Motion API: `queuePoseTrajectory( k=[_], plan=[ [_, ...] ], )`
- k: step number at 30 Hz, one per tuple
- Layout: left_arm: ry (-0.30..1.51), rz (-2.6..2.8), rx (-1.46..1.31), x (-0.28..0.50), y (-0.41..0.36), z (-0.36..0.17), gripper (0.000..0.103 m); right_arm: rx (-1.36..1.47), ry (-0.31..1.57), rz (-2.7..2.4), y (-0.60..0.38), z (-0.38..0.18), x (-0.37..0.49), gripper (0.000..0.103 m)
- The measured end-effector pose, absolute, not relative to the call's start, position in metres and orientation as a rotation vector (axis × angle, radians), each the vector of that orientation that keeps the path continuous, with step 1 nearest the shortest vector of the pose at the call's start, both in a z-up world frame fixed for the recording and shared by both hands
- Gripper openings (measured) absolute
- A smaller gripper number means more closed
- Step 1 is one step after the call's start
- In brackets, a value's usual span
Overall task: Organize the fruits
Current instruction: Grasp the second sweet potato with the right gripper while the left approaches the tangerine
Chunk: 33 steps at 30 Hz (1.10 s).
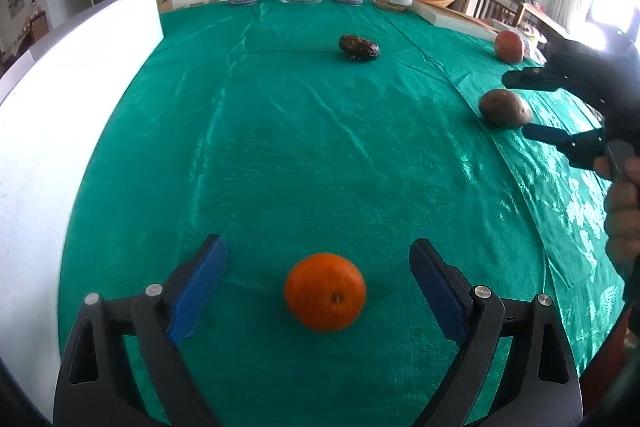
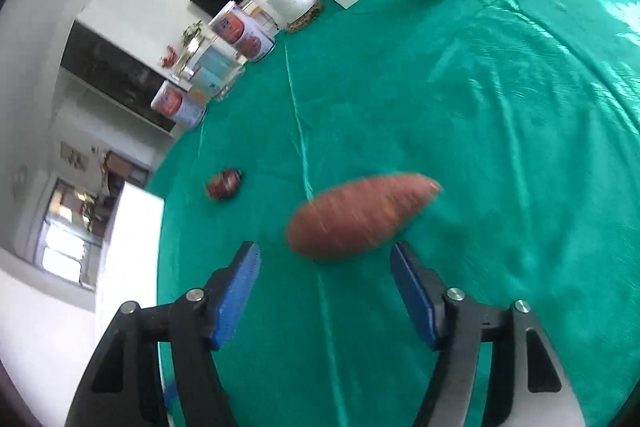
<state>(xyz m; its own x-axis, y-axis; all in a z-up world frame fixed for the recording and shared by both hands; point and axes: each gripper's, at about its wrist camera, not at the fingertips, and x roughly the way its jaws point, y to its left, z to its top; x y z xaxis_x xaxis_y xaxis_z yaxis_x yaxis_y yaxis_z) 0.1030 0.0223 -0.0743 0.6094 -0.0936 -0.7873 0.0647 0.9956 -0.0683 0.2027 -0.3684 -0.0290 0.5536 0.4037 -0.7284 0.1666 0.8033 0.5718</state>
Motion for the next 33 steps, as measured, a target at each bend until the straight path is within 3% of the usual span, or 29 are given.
queuePoseTrajectory(
  k=[5, 7, 14, 23, 26, 29, 31, 33],
  plan=[
    [0.908, -0.093, -0.042, 0.103, 0.023, -0.074, 0.093, 0.547, 1.066, 0.068, -0.345, -0.033, 0.25, 0.054],
    [0.909, -0.091, -0.036, 0.103, 0.022, -0.074, 0.093, 0.436, 1.064, 0.047, -0.331, -0.03, 0.263, 0.042],
    [0.9, -0.102, -0.059, 0.101, 0.025, -0.074, 0.094, 0.135, 1.08, 0.151, -0.303, -0.025, 0.255, 0.041],
    [0.921, -0.14, -0.104, 0.088, 0.04, -0.065, 0.093, -0.188, 1.242, 0.369, -0.296, -0.02, 0.172, 0.041],
    [0.927, -0.146, -0.113, 0.084, 0.047, -0.059, 0.093, -0.249, 1.202, 0.33, -0.289, -0.024, 0.157, 0.042],
    [0.938, -0.139, -0.108, 0.076, 0.052, -0.057, 0.093, -0.218, 1.132, 0.318, -0.287, -0.025, 0.143, 0.053],
    [0.952, -0.125, -0.081, 0.068, 0.051, -0.058, 0.093, -0.17, 1.096, 0.32, -0.291, -0.026, 0.131, 0.074],
    [0.96, -0.101, -0.047, 0.056, 0.046, -0.062, 0.094, -0.136, 1.044, 0.291, -0.295, -0.027, 0.112, 0.075]
  ],
)
